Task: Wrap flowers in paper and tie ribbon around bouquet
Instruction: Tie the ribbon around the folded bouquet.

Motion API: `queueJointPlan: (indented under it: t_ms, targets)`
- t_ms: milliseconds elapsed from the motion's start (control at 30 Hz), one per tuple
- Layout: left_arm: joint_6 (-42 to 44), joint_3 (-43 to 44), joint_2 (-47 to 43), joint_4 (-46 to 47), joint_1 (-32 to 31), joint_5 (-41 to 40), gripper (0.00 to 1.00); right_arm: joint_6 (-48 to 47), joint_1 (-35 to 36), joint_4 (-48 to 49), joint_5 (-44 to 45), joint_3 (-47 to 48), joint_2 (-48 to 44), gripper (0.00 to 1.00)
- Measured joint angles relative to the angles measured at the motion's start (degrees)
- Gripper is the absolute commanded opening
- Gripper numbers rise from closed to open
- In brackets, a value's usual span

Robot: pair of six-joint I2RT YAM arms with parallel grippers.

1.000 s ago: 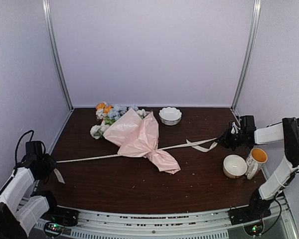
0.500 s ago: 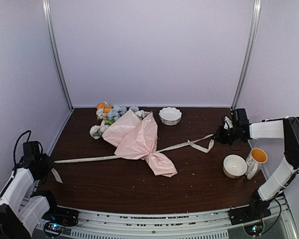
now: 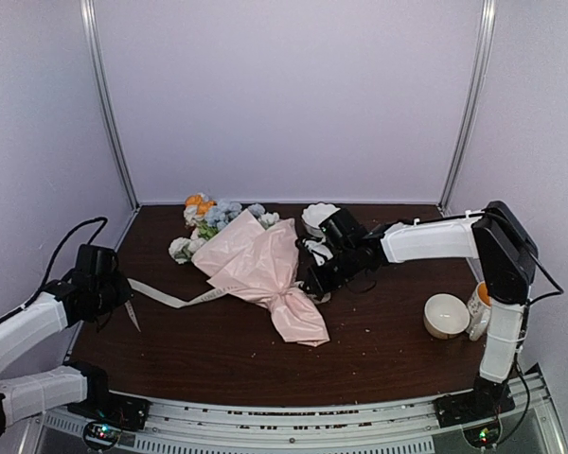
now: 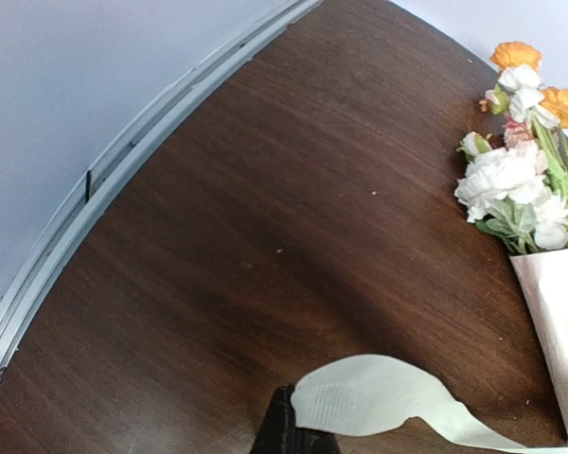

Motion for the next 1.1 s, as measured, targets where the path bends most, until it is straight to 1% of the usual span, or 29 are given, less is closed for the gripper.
queueJointPlan:
  t_ms: [100,267,367,500,600,700,833,967,1033,1067,1100]
  targets:
    - [0.02,2.45,2.21,0.31,-2.62,-1.64,0.0,-1.6,3.17,-2.71,-2.1,0.94,2.01,0.0]
    - [0.68,4.96,2.32,0.83,-3.1,-3.85,0.0,-3.45,7.19,-5.22,-7.34,1.88,4.31,0.0]
    - [1.62,5.88,1.49,0.81,-3.1,-5.55,0.0,-4.42,10.91,-5.53,-12.33,1.88,4.22,0.0]
    - [3.06,7.67,2.58,1.18,-3.1,-6.47,0.0,-6.86,17.35,-7.96,-16.06,2.25,1.95,0.0]
    - [4.11,9.14,6.84,2.43,-3.08,-6.51,0.0,-8.31,19.61,-9.4,-17.09,2.19,-4.17,0.0]
    - [5.66,12.31,14.45,3.43,-2.43,-6.21,0.0,-9.81,18.8,-9.51,-15.76,2.16,-15.17,0.0]
    - [7.96,20.17,25.88,4.59,0.59,-5.2,0.0,-10.71,17.99,-9.9,-12.96,2.08,-27.63,0.0]
    - [8.96,27.26,34.21,6.36,5.95,-2.51,0.0,-9.68,17.49,-11.5,-8.55,-2.01,-35.06,0.0]
    - [8.94,28.11,35.91,7.13,9.25,-1.33,0.0,-7.19,14.75,-12.07,-7.65,-6.91,-38.53,0.0]
    - [8.94,28.09,36.2,7.15,10.6,-0.7,0.0,-4.98,11.91,-11.65,-7.58,-11.82,-41.4,0.0]
    - [8.94,28.02,36.37,7.1,12.07,-0.24,0.0,-4.26,8.94,-11.89,-7.37,-13.07,-42.16,0.0]
